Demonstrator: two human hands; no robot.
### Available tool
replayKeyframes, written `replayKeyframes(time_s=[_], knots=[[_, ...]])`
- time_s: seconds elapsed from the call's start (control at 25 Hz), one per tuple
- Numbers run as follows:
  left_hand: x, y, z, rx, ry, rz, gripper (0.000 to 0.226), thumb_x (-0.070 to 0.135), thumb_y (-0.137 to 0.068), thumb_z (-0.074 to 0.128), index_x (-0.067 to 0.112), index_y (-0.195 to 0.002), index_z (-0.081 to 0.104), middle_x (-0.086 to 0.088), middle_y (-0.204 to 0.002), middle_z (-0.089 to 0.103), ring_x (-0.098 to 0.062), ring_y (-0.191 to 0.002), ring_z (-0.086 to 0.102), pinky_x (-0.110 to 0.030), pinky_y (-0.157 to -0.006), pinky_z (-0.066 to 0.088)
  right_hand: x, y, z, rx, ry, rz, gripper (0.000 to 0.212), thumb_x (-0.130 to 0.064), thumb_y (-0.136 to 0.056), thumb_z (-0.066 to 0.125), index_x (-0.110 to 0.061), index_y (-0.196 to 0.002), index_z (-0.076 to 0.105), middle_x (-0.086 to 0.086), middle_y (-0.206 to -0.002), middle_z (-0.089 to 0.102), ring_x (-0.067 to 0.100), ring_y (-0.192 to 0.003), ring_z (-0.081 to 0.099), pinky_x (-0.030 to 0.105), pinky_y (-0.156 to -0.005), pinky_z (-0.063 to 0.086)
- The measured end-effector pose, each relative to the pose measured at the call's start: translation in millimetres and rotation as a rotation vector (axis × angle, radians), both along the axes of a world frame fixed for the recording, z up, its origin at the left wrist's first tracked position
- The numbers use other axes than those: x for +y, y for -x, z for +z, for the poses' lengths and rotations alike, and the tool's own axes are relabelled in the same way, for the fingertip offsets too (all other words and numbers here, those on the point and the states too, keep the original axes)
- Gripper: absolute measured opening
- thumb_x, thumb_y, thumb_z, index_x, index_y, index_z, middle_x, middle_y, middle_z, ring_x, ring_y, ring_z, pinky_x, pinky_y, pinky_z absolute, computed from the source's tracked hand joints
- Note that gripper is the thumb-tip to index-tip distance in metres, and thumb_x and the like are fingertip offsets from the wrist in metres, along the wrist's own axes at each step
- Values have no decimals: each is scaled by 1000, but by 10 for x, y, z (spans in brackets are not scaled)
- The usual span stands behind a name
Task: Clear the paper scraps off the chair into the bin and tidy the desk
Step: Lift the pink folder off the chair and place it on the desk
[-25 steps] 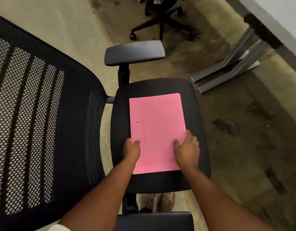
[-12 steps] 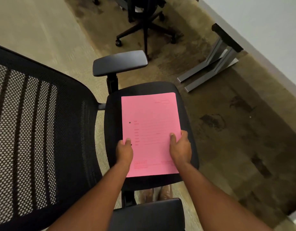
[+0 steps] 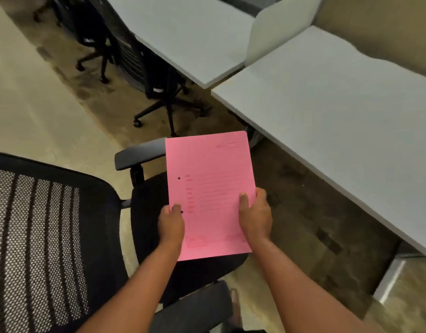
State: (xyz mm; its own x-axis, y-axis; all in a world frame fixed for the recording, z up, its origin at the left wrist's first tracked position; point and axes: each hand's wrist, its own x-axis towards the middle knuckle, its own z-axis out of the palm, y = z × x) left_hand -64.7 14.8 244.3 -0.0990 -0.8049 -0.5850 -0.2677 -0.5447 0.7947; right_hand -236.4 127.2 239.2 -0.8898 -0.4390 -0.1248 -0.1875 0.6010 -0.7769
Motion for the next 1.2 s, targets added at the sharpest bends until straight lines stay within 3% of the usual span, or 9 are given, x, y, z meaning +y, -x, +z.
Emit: replayKeyframes(time_s=[0.2,0.36,0.52,0.68,0.8,1.08,1.2], knots=[[169,586,671,29,102,-100,19,33,-101,47,19,-104,60,-9,-98,73,-29,-86,72,-45,-73,61,269,448,631,75,73,-67,21,-56,-96,44,-43,-109,33,-18,-93,52,4,-73,55,25,-56,41],[315,1221,1080,65,172,-148,19,35,-101,47,22,-104,60,-7,-96,73,-27,-84,73,-39,-63,57,495,1006,1022,127,137,-101,21,-55,-98,45,-45,-110,30,-26,-92,47,-1,-72,52,19,-55,36],[536,1883,1332,137,193,-201,19,37,-101,47,24,-106,60,-6,-97,74,-27,-85,74,-45,-70,61,766,1633,1268,174,177,-138,31,-54,-98,44,-36,-121,34,-18,-102,51,-4,-74,51,19,-58,38],[741,2548,1494,167,213,-241,22,36,-101,47,18,-106,59,-10,-99,74,-30,-85,74,-52,-77,62,1027,2251,1456,210,190,-186,35,-51,-99,44,-34,-128,34,-17,-106,51,7,-79,52,27,-70,40],[848,2994,1593,179,232,-301,23,37,-101,45,18,-107,58,-10,-98,73,-30,-83,75,-49,-75,62,1218,2627,1542,225,213,-227,36,-49,-99,44,-34,-130,35,-13,-113,57,10,-87,52,30,-77,41],[916,3900,1823,129,299,-413,22,43,-99,42,27,-105,57,-4,-96,73,-28,-80,75,-42,-67,61,1365,3402,1689,269,253,-323,37,-47,-100,45,-29,-132,39,-4,-121,64,13,-90,55,31,-78,42],[850,4331,1848,113,331,-462,24,43,-99,41,26,-103,57,-4,-96,72,-27,-81,74,-40,-66,59,1341,3771,1665,266,271,-384,38,-45,-100,47,-27,-133,41,-1,-124,65,23,-100,62,34,-81,47]])
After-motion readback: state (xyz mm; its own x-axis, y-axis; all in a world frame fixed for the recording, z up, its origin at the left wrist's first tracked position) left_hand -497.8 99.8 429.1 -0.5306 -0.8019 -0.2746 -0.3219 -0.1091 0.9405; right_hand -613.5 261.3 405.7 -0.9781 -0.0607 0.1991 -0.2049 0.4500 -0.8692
